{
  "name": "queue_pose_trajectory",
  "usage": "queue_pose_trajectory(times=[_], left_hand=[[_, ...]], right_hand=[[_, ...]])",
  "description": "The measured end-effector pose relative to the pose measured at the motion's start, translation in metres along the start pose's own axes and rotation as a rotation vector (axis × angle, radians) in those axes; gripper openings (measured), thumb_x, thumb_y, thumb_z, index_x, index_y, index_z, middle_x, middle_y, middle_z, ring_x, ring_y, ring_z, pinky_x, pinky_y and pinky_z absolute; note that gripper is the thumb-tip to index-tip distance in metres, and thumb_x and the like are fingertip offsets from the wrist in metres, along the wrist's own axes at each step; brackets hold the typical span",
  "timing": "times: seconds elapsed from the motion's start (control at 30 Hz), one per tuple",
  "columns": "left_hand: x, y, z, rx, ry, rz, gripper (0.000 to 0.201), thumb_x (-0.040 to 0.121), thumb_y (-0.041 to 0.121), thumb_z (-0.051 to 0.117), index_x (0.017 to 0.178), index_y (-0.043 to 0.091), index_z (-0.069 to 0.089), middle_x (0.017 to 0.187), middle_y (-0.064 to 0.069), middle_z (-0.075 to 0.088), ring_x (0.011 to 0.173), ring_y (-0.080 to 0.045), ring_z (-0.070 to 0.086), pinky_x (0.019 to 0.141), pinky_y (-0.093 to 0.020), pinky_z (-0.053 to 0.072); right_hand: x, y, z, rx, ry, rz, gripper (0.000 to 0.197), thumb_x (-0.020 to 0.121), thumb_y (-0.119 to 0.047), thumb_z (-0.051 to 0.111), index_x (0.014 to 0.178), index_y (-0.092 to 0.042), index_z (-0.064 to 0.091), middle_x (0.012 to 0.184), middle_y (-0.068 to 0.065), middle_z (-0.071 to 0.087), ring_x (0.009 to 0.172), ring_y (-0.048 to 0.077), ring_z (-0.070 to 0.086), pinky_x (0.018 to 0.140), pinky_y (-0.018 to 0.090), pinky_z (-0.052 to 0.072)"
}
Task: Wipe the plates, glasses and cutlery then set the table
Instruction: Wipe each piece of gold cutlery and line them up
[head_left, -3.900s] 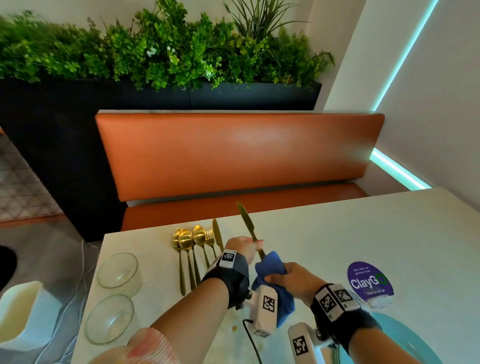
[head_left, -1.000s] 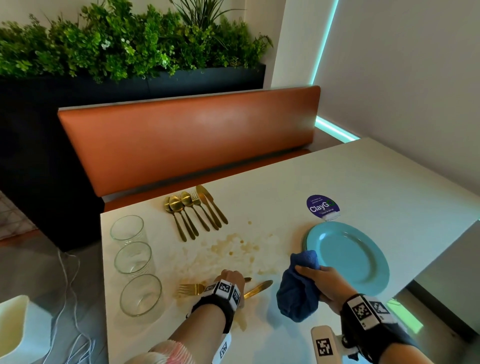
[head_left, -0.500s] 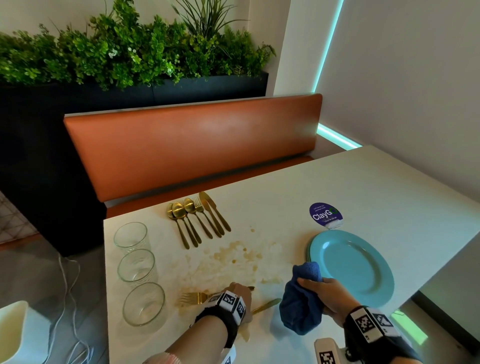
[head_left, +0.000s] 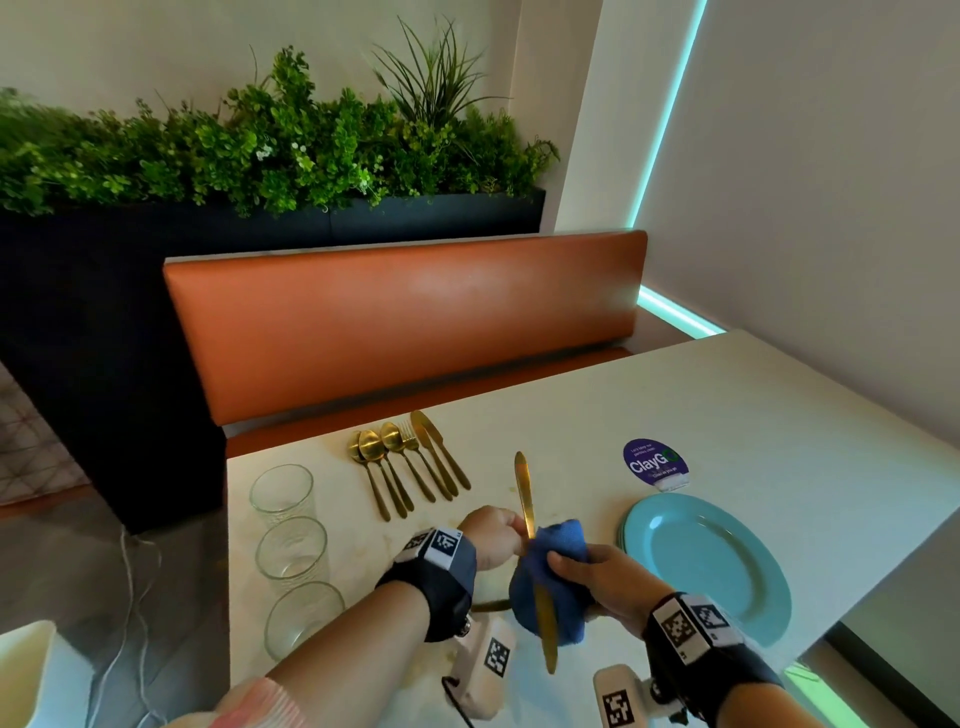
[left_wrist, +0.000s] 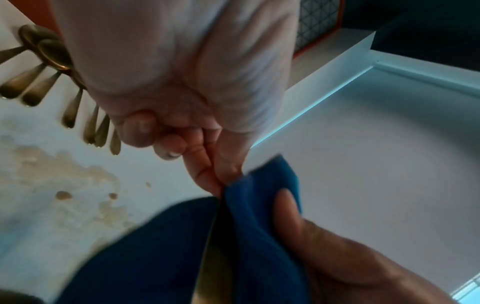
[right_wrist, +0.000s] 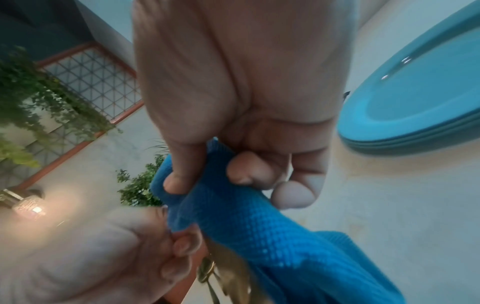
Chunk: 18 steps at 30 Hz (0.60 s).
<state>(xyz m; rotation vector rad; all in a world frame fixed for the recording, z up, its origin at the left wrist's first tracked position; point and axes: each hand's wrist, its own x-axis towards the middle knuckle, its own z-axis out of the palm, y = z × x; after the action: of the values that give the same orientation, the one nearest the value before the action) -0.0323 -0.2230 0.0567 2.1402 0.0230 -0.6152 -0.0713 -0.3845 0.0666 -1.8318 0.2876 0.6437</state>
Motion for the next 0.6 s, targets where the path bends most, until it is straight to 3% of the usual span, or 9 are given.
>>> queue_pose_trajectory(times=[0.13,0.2,0.33,0.43,0.5,0.57,0.6], left_hand=[[-0.009,0.006,-0.002,-0.086,0.051,-0.002,0.030,0.088,0.004,0.045,0.108,0.012,0.066,0.116,-0.011,0.065,0.104,-0.023,0.057,0.091,-0.028,0.045],[-0.010,0.005,-0.007,-0.135,0.087,-0.012,0.027,0.089,0.005,0.047,0.107,0.010,0.066,0.115,-0.012,0.065,0.096,-0.019,0.055,0.089,-0.027,0.045],[-0.004,0.000,-0.019,-0.260,0.130,-0.012,0.004,0.089,0.014,0.061,0.087,0.017,0.061,0.097,-0.004,0.062,0.090,-0.013,0.053,0.078,-0.020,0.041],[-0.002,-0.002,-0.024,-0.302,0.149,-0.021,0.005,0.087,0.018,0.064,0.088,0.016,0.060,0.095,-0.002,0.061,0.091,-0.014,0.054,0.082,-0.022,0.038],[-0.001,-0.004,-0.023,-0.332,0.149,-0.036,0.010,0.087,0.018,0.065,0.094,0.011,0.064,0.097,-0.005,0.063,0.093,-0.015,0.054,0.084,-0.022,0.038],[0.000,-0.002,-0.023,-0.381,0.153,-0.039,0.007,0.087,0.016,0.064,0.081,0.013,0.062,0.093,-0.006,0.062,0.092,-0.016,0.054,0.083,-0.021,0.037],[0.001,-0.001,-0.023,-0.400,0.156,-0.045,0.016,0.087,0.014,0.064,0.073,0.017,0.057,0.090,-0.004,0.060,0.091,-0.016,0.053,0.080,-0.021,0.037]], right_hand=[[0.007,-0.008,0.016,-0.137,0.034,-0.028,0.018,0.082,-0.028,0.068,0.088,-0.011,0.064,0.085,0.011,0.066,0.072,0.021,0.058,0.059,0.026,0.045],[0.011,-0.007,0.022,-0.151,0.037,-0.023,0.011,0.081,-0.025,0.069,0.081,-0.015,0.065,0.083,0.009,0.067,0.072,0.020,0.058,0.058,0.026,0.043],[0.009,-0.005,0.032,-0.168,-0.010,-0.016,0.006,0.080,-0.020,0.070,0.076,-0.021,0.066,0.079,0.001,0.069,0.074,0.018,0.063,0.068,0.030,0.051],[0.007,0.000,0.032,-0.213,-0.038,-0.029,0.007,0.082,-0.017,0.067,0.077,-0.020,0.065,0.077,-0.001,0.068,0.071,0.014,0.062,0.069,0.026,0.052],[0.007,0.001,0.027,-0.224,-0.026,-0.046,0.004,0.081,-0.016,0.068,0.077,-0.018,0.067,0.084,0.004,0.070,0.080,0.018,0.064,0.083,0.035,0.053],[0.006,-0.001,0.022,-0.255,-0.004,-0.057,0.004,0.079,-0.017,0.068,0.076,-0.018,0.067,0.088,0.005,0.071,0.085,0.021,0.066,0.087,0.037,0.052],[0.006,-0.003,0.018,-0.274,0.007,-0.059,0.004,0.079,-0.018,0.068,0.076,-0.018,0.067,0.088,0.005,0.071,0.086,0.021,0.066,0.086,0.035,0.052]])
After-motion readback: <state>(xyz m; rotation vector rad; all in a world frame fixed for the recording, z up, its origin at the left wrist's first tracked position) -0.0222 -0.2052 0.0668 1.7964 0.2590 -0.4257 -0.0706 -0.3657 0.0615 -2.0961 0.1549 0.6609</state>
